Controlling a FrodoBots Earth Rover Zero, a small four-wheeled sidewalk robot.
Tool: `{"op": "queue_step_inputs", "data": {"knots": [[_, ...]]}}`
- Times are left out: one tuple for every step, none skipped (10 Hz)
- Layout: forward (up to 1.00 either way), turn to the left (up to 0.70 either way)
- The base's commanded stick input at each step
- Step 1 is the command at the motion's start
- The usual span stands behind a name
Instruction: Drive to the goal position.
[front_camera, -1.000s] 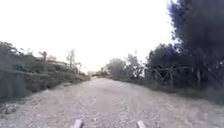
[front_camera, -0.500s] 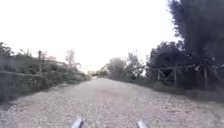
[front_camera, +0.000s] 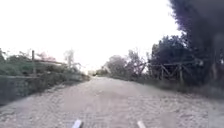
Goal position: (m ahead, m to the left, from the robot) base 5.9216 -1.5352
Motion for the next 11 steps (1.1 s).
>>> {"op": "queue_step_inputs", "data": {"knots": [[0.64, 0.00], [0.64, 0.00], [0.64, 0.00], [0.64, 0.00], [0.64, 0.00], [0.64, 0.00], [0.61, 0.00], [0.61, 0.00], [0.61, 0.00], [0.61, 0.00], [0.61, 0.00]]}}
